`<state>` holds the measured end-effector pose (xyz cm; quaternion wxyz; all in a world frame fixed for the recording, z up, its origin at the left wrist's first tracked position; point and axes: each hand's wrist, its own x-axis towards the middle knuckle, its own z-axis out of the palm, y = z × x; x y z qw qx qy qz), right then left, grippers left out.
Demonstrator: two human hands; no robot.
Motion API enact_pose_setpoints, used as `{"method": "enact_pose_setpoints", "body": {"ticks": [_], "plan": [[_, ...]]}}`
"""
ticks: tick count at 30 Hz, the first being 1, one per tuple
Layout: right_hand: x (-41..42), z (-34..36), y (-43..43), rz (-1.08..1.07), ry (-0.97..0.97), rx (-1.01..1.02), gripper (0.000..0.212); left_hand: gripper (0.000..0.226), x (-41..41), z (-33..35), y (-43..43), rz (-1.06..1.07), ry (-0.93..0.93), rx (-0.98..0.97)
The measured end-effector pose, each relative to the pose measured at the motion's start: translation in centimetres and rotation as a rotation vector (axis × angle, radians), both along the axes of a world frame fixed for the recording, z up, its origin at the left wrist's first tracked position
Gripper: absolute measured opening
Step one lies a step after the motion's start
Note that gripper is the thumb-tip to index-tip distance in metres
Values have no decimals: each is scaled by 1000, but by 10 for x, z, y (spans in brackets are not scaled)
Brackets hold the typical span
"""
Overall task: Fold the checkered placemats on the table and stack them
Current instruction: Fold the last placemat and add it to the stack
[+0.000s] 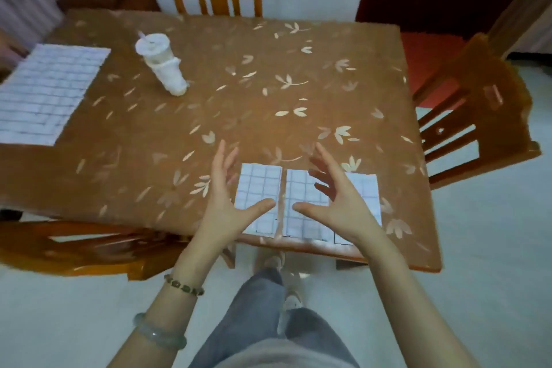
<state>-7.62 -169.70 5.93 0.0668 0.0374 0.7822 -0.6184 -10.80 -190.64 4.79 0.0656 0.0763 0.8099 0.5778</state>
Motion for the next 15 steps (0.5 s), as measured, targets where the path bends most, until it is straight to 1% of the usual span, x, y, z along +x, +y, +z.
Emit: {"method": "enact_pose_setpoints", "body": {"ticks": [4, 8, 11, 15], "plan": [[-14, 9, -53, 228, 16, -75, 100, 120, 34, 17, -57, 224, 56, 47], [-23, 21, -121, 447, 20, -119, 99, 116, 69, 28, -113, 442, 114, 34], [-25, 31, -179, 617, 41, -90, 99, 120, 98, 26, -159, 609, 124, -10], [-23, 34, -265, 832, 34, -87, 96, 123, 138, 22, -225, 800, 121, 14]]}}
